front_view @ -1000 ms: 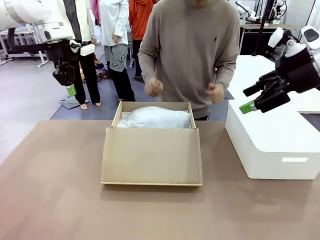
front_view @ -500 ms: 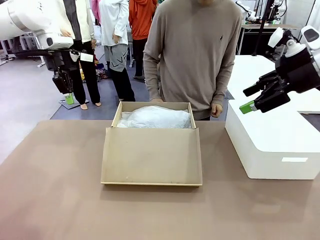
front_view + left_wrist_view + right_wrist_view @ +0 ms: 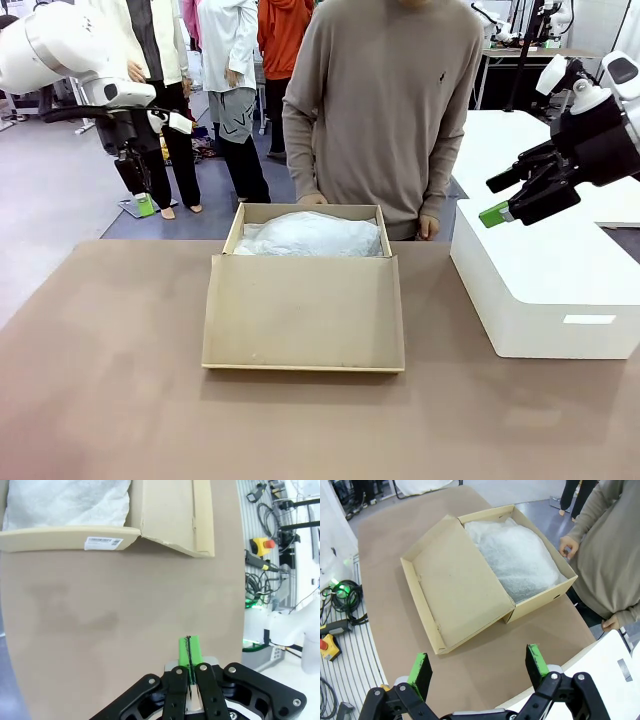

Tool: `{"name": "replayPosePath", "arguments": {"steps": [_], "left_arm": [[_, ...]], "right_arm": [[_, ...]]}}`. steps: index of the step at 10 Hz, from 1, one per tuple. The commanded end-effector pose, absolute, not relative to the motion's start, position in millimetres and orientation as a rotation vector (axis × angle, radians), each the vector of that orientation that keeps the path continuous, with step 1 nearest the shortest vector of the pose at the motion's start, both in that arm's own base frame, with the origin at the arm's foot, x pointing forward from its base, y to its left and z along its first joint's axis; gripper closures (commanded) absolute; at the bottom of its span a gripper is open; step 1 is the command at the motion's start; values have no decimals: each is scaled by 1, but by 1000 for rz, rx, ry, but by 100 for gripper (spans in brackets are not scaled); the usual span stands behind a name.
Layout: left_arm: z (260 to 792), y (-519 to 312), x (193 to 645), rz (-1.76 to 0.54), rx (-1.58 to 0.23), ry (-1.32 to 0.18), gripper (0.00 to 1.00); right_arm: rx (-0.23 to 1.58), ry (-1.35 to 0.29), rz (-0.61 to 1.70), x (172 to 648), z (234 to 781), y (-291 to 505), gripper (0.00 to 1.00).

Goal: Pack the shoes into the box.
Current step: Close the Shoes Box.

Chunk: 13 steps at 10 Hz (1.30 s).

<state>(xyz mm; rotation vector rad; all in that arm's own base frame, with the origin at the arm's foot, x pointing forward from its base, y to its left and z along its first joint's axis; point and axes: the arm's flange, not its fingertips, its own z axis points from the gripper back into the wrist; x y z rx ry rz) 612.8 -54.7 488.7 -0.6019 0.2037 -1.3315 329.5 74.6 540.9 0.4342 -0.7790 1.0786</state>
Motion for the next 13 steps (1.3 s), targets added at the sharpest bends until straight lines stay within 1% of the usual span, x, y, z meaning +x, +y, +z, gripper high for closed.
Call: {"name": "replayPosePath", "arguments": {"steps": [1, 5, 8, 9, 11, 13], "left_arm": [[490, -52, 611, -1349, -608, 202, 100], [489, -55, 613, -1335, -603, 204, 100], [455, -51, 599, -1151, -614, 154, 100], [446, -46, 592, -1082, -623, 115, 100], [429, -34, 581, -896, -720, 58, 100], [411, -35, 568, -832, -758, 41, 100]], "right_arm": [[458, -802, 1100, 334, 541, 74, 0], [458, -802, 1100, 334, 541, 74, 0], [458, -802, 1100, 334, 541, 74, 0], [458, -802, 1100, 334, 541, 74, 0], [458, -802, 1100, 334, 541, 74, 0], [458, -802, 1100, 334, 541, 74, 0]]}}
